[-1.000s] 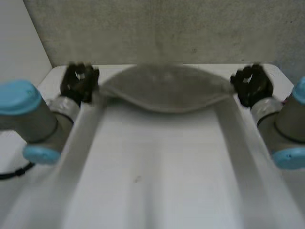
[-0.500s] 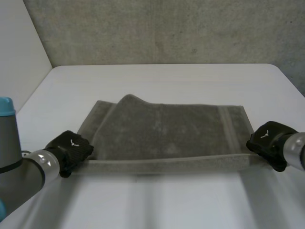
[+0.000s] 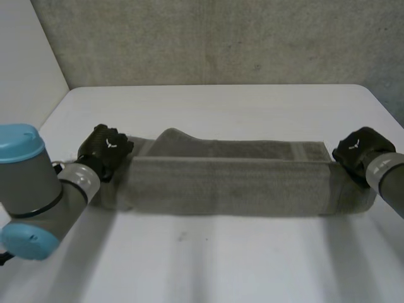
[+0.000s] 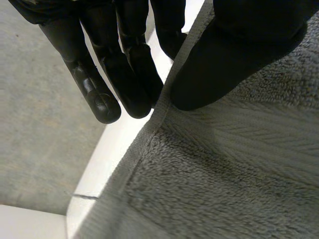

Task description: Fold the towel.

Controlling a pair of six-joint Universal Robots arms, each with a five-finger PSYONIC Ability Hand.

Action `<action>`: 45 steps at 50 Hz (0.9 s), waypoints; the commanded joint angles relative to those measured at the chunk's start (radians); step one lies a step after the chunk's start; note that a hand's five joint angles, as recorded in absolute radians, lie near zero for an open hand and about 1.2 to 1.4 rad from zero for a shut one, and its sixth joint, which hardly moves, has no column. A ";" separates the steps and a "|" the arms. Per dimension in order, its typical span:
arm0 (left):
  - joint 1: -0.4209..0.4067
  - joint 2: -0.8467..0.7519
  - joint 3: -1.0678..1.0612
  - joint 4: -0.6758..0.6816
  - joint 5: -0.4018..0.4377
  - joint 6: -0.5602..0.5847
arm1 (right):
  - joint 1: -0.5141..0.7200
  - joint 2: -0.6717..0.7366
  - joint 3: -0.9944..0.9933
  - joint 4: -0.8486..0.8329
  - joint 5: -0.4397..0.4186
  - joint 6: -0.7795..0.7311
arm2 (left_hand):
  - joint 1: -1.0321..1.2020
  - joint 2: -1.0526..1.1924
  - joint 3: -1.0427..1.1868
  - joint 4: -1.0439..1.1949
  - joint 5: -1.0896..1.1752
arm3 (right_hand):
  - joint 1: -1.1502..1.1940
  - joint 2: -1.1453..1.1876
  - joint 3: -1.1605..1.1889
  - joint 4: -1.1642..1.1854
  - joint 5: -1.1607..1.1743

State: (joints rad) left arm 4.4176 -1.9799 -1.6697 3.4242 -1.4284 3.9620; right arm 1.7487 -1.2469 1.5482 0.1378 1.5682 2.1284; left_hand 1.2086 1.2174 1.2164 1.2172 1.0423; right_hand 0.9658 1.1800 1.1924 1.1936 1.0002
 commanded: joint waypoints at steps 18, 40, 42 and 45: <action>-0.037 -0.489 0.609 0.116 -0.001 -0.003 | 0.052 0.447 -0.342 -0.443 0.072 0.059 | 0.188 0.179 0.180 0.179 0.179 | 0.430 0.216 0.204 0.203 0.221; -0.061 -0.368 0.550 0.127 -0.010 -0.020 | 0.038 0.206 -0.234 -0.481 0.053 0.293 | -1.034 -1.043 -1.042 -1.043 -1.042 | -0.791 -1.005 -1.018 -1.019 -1.000; -0.060 -0.315 0.506 0.127 -0.012 -0.024 | 0.038 0.161 -0.206 -0.468 0.030 0.321 | -1.034 -1.043 -1.042 -1.043 -1.042 | -0.791 -1.005 -1.018 -1.019 -1.000; -0.053 -0.214 0.399 0.127 -0.012 -0.044 | 0.038 0.097 -0.162 -0.405 -0.025 0.355 | -1.034 -1.043 -1.042 -1.043 -1.042 | -0.791 -1.005 -1.018 -1.019 -1.000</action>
State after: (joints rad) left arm 4.3553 -2.3798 -1.0980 3.5515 -1.4390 3.9432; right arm 1.7895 -1.0034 1.2982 -0.3419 1.6212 2.3840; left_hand 0.1745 0.1702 0.1704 0.1718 0.0304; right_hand 0.2073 0.2216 0.2135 0.2344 0.0564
